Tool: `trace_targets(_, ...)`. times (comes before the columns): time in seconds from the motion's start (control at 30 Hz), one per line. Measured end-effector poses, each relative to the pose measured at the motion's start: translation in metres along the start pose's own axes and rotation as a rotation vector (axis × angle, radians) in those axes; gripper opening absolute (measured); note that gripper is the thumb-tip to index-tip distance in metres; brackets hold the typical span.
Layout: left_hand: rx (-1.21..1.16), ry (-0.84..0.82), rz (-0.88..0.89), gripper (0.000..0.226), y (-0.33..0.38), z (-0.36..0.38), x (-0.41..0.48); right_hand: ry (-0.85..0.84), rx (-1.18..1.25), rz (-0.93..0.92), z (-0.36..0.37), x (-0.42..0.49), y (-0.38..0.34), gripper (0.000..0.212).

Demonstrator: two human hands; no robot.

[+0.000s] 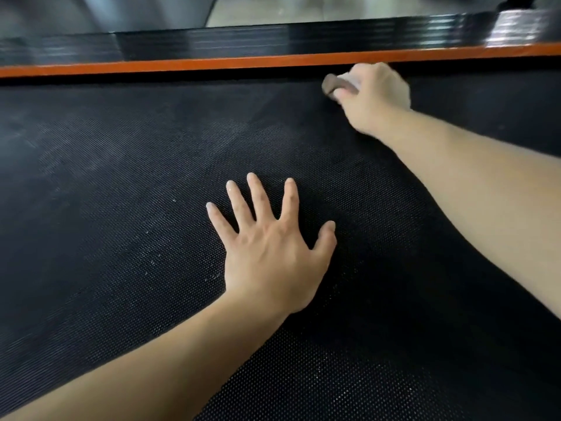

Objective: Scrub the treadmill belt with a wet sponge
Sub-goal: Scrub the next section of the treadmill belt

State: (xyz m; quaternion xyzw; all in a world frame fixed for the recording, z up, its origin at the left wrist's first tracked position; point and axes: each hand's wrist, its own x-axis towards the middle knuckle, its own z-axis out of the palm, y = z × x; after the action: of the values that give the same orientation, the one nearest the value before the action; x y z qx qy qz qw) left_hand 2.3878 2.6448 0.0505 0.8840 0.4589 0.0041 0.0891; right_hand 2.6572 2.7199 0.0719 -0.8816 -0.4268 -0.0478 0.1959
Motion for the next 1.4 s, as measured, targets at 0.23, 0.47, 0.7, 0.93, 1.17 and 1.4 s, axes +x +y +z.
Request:
trace_targets(0.23, 0.009, -0.005, 0.004, 0.086, 0.000, 0.001, 0.000, 0.053, -0.153, 0.289, -0.039, 0.012, 0.068, 0.037)
trace_targets(0.47, 0.006, -0.008, -0.013, 0.085, 0.001, 0.000, 0.001, -0.015, -0.052, 0.021, -0.039, -0.036, 0.071, 0.032)
trace_targets(0.7, 0.012, -0.016, -0.017, 0.086, 0.001, -0.001, 0.000, 0.001, -0.023, -0.036, -0.032, -0.060, 0.051, 0.035)
trace_targets(0.93, 0.015, 0.000, -0.023, 0.086, 0.001, 0.000, 0.001, 0.067, -0.106, 0.164, -0.052, -0.070, 0.081, 0.033)
trace_targets(1.17, 0.027, -0.008, -0.033, 0.085, 0.003, -0.001, 0.001, -0.002, 0.000, -0.135, -0.069, -0.150, 0.084, 0.019)
trace_targets(1.4, 0.025, -0.017, -0.030, 0.085, 0.003, -0.002, 0.000, 0.042, 0.006, -0.094, -0.067, -0.198, 0.068, 0.029)
